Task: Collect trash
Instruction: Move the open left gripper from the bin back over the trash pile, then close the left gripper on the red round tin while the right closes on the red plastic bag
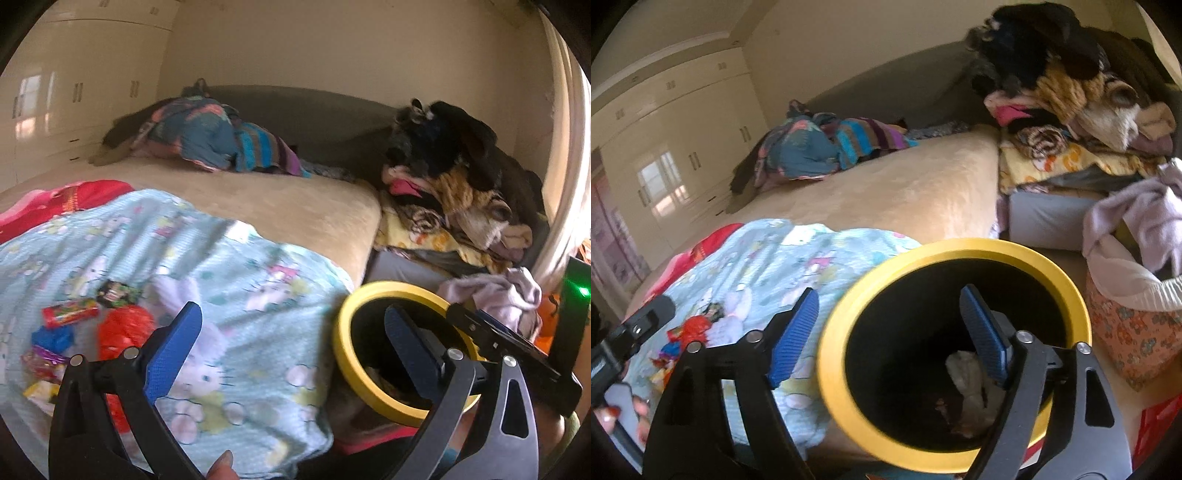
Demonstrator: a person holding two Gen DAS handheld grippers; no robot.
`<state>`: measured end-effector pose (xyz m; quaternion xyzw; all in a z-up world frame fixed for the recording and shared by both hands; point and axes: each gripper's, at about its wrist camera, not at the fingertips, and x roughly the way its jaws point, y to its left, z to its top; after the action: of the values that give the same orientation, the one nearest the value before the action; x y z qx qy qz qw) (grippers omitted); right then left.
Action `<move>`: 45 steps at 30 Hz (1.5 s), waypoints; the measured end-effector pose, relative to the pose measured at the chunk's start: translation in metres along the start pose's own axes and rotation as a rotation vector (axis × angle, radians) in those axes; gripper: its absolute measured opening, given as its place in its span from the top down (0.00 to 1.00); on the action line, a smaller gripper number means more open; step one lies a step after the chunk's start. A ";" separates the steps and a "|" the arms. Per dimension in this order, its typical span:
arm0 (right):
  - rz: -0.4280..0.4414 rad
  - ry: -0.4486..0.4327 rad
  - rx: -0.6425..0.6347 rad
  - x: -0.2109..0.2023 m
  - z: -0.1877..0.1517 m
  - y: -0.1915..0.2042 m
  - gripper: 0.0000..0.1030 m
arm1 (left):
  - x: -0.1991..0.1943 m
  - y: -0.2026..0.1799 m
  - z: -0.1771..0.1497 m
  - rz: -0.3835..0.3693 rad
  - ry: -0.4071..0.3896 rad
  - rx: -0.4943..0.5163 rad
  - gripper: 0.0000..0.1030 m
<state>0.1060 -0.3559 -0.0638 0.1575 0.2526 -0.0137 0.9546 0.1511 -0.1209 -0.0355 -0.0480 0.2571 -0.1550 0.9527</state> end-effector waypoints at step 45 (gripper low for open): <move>0.301 0.182 -0.367 0.011 -0.053 0.212 0.20 | -0.055 0.210 -0.006 0.293 -0.030 -0.235 0.06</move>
<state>0.1131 -0.1374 -0.0503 0.0178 0.3094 0.1889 0.9318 0.1598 0.0954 -0.0501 -0.1233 0.2635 0.0173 0.9566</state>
